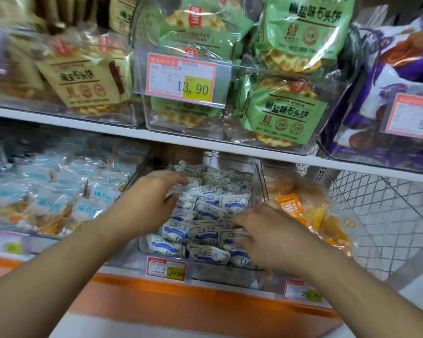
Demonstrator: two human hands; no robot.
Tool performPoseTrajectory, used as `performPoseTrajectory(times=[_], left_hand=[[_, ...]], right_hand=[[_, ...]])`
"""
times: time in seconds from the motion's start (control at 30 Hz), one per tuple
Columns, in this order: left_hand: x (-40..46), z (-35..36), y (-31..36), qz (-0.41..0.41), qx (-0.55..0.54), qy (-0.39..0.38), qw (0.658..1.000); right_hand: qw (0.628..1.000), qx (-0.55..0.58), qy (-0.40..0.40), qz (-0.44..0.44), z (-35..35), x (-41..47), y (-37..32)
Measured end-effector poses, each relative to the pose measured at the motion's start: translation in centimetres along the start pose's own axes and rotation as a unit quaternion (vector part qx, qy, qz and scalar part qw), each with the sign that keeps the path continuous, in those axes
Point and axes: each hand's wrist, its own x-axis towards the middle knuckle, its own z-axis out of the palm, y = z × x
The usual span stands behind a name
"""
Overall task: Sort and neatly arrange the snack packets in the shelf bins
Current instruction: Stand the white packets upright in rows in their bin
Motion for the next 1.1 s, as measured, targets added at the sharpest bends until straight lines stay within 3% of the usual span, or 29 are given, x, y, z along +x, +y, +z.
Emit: performPoseTrajectory(times=[0.2, 0.37, 0.53, 0.7, 0.8, 0.9, 1.0, 1.1], left_hand=[[-3.6, -1.0, -2.6, -0.090, -0.034, -0.028, 0.995], [-4.6, 0.0, -1.8, -0.078, -0.039, -0.103, 0.991], [-5.1, 0.2, -2.3, -0.071, -0.059, -0.100, 0.991], [-5.1, 0.5, -2.7, -0.072, -0.069, -0.089, 0.991], [-5.0, 0.5, -2.6, -0.070, -0.064, -0.092, 0.991], [-5.0, 0.3, -2.5, -0.074, -0.063, -0.100, 0.990], [-5.0, 0.1, -2.2, -0.075, -0.065, -0.100, 0.990], [-5.1, 0.1, -2.1, -0.077, -0.059, -0.102, 0.990]], right_hand=[[0.991, 0.119, 0.058, 0.021, 0.5, 3.3, -1.0], [0.990, 0.114, 0.056, 0.055, 1.7, 7.7, -1.8], [0.975, 0.183, 0.064, 0.112, 2.7, 10.6, -1.8], [0.955, 0.229, 0.152, 0.115, 2.8, 11.2, -2.2], [0.975, 0.147, 0.151, 0.064, 3.1, 11.0, -2.2], [0.971, 0.171, 0.160, 0.043, 3.1, 10.3, -1.9], [0.965, 0.246, 0.077, 0.039, 2.5, 9.6, -1.6], [0.984, 0.171, -0.017, 0.040, 2.2, 8.9, -1.6]])
